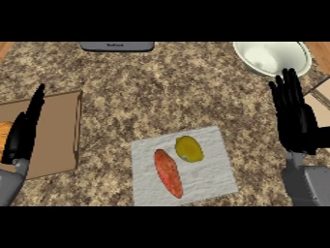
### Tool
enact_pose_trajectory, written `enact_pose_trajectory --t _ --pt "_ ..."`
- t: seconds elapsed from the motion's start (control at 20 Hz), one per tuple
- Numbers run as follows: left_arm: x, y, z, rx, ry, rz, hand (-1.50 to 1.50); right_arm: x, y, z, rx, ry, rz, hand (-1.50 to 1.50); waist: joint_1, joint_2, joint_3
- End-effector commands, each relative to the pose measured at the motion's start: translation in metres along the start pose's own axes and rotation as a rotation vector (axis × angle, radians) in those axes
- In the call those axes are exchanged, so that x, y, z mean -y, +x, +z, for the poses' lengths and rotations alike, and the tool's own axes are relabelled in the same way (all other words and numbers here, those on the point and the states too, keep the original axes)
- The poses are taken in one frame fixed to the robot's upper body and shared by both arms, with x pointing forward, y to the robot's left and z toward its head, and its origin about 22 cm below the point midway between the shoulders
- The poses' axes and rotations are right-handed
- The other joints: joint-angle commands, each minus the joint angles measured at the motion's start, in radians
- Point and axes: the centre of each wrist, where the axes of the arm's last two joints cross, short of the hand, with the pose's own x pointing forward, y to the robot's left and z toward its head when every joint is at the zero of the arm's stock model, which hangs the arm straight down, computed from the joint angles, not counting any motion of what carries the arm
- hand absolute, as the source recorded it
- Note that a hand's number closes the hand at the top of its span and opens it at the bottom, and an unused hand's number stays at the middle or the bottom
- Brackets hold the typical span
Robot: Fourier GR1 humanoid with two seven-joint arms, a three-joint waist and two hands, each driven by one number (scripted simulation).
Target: Pick the lemon from the placemat and place it in the tiered shelf
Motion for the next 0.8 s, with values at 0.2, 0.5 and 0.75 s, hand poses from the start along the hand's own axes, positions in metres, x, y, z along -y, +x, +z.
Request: enact_pose_trajectory --t 0.2,0.5,0.75 --pt "-0.006 -0.015 0.008 -0.055 -0.075 0.201 0.0 -0.111 0.006 -0.003 0.11 0.464 -0.11 1.5 0.053 -0.002 0.009" --pt "-0.02 -0.038 0.022 -0.135 -0.127 0.302 0.0 -0.132 -0.05 0.048 0.079 0.105 0.323 -1.5 0.022 -0.008 0.009" --pt "-0.022 -0.038 0.032 -0.154 -0.112 0.31 0.0 -0.164 -0.026 0.09 0.006 0.259 0.253 -1.5 -0.004 -0.01 0.01"
